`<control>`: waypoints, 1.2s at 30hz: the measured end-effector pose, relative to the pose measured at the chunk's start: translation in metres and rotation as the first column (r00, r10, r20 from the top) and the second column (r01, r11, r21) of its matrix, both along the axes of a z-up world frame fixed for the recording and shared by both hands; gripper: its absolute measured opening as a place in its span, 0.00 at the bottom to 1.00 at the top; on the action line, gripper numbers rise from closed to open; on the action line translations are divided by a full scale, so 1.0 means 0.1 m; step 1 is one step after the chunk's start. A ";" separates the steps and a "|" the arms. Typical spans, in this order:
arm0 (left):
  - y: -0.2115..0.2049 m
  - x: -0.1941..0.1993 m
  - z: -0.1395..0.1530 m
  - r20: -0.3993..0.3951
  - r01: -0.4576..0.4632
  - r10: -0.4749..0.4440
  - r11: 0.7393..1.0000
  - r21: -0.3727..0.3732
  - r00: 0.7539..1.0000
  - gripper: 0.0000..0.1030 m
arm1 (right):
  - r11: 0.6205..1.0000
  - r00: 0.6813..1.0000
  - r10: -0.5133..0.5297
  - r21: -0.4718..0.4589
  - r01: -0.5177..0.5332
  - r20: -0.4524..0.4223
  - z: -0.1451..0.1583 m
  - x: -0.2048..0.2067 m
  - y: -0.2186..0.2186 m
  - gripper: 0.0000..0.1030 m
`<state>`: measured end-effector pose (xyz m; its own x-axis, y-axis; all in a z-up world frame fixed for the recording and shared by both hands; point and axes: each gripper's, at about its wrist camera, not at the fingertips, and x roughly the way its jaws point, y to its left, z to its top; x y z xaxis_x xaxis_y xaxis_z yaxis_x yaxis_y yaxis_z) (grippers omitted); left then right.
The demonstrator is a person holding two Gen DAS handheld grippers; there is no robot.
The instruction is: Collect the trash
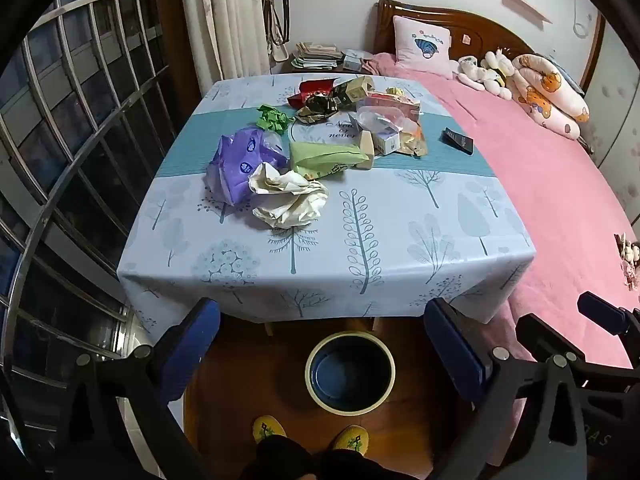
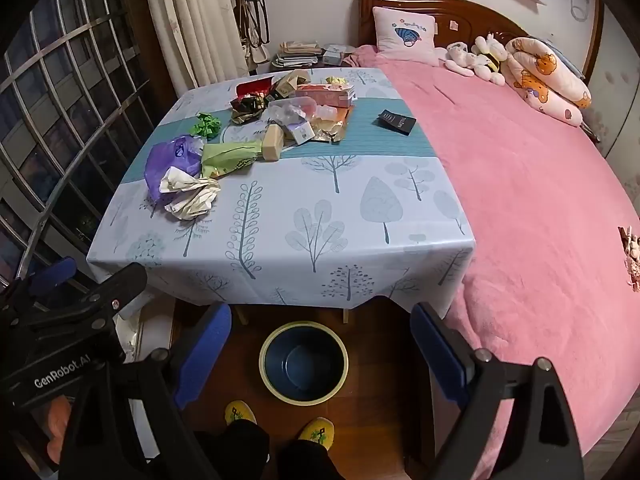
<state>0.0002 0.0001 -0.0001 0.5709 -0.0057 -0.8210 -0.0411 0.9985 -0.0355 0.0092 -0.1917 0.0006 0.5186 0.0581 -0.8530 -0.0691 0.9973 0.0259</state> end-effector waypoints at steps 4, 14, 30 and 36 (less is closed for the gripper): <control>0.00 0.00 0.00 0.003 0.002 -0.002 1.000 -0.003 1.000 0.98 | 1.000 1.000 -0.003 0.006 0.003 -0.004 0.00 -0.01 -0.01 0.89; -0.02 -0.02 0.06 0.032 0.006 -0.006 1.000 0.003 0.999 0.98 | 0.999 0.998 0.017 0.030 -0.018 0.055 0.13 -0.04 -0.02 0.89; -0.02 -0.01 0.12 0.056 0.002 -0.002 1.000 0.012 0.998 0.97 | 0.998 0.998 0.022 0.054 -0.025 0.062 0.11 0.04 -0.04 0.89; -0.02 0.01 0.12 0.049 0.002 -0.003 1.000 0.016 0.999 0.97 | 0.998 0.998 0.024 0.064 -0.027 0.049 0.08 0.07 -0.03 0.89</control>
